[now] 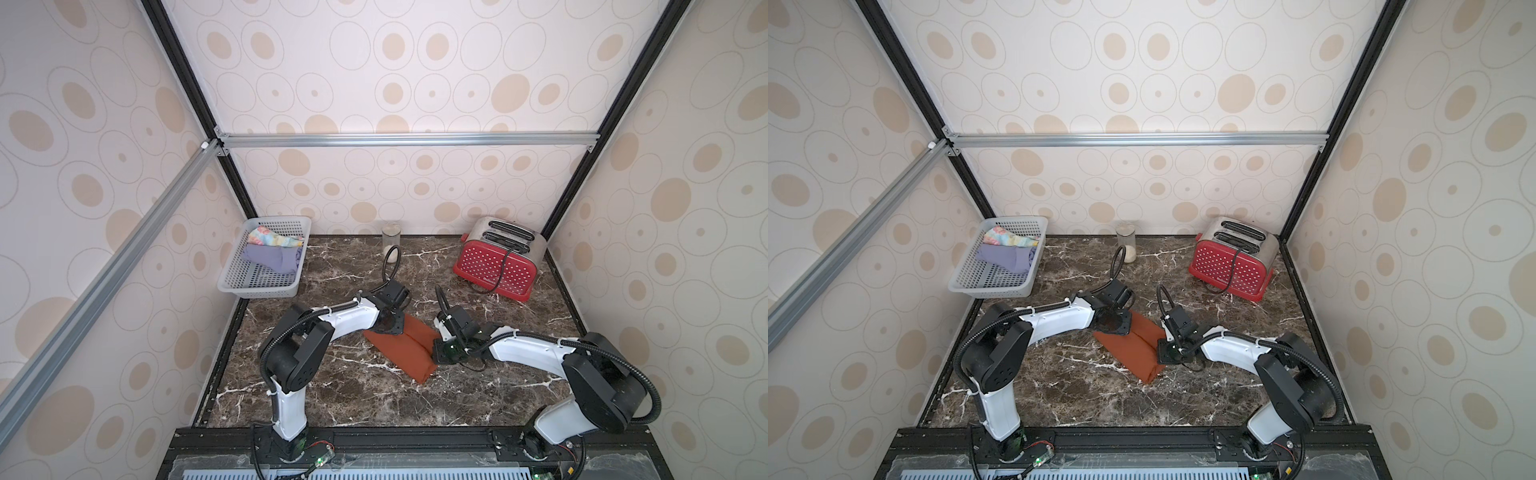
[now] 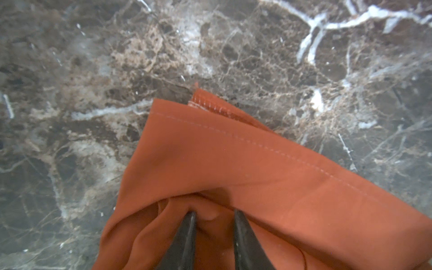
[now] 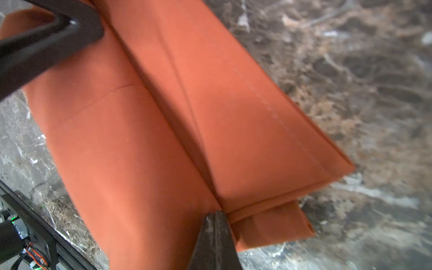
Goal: Roll up the skirts
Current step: Roll the skirt at the center of the board.
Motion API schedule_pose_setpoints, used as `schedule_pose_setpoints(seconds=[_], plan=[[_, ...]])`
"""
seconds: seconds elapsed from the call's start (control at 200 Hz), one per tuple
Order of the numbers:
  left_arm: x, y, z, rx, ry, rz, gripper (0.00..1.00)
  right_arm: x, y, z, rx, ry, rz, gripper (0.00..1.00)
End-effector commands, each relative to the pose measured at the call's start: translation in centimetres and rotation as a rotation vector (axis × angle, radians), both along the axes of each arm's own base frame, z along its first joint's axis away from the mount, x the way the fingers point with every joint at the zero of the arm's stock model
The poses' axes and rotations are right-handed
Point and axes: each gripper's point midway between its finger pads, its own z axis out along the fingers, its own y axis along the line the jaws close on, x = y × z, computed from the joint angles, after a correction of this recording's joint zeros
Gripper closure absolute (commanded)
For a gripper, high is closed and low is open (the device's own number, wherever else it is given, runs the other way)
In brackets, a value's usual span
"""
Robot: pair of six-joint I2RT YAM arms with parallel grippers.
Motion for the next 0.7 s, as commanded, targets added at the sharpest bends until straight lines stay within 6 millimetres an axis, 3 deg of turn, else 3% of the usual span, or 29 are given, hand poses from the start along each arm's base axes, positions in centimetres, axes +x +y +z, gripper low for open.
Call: schedule_pose_setpoints(seconds=[0.0,0.06,0.145,0.296,0.416,0.536,0.697], plan=[[-2.5,2.9,-4.2,0.151,0.138,0.031,0.72,-1.3,-1.0,-0.6,-0.036,0.066,-0.016,0.99],[-2.6,3.0,-4.2,0.157,0.135,0.031,0.72,-0.9,-1.6,0.2,-0.074,0.013,0.008,0.96],[-2.6,3.0,-4.2,0.151,0.131,0.02,0.72,0.2,-2.0,2.6,-0.081,-0.174,0.06,0.66],[-2.7,2.1,-3.9,0.11,0.132,-0.003,0.72,1.3,-2.2,6.4,-0.073,-0.452,0.155,0.44],[-2.8,1.8,-3.9,0.098,0.135,-0.012,0.72,-0.4,0.4,8.4,-0.145,-0.632,0.389,0.24],[-2.8,1.7,-3.8,0.1,0.138,-0.016,0.72,-3.0,3.6,7.5,-0.254,-0.679,0.666,0.18],[-2.7,1.4,-3.8,0.091,0.148,-0.016,0.72,-3.7,4.2,4.4,-0.462,-0.564,0.808,0.17]])
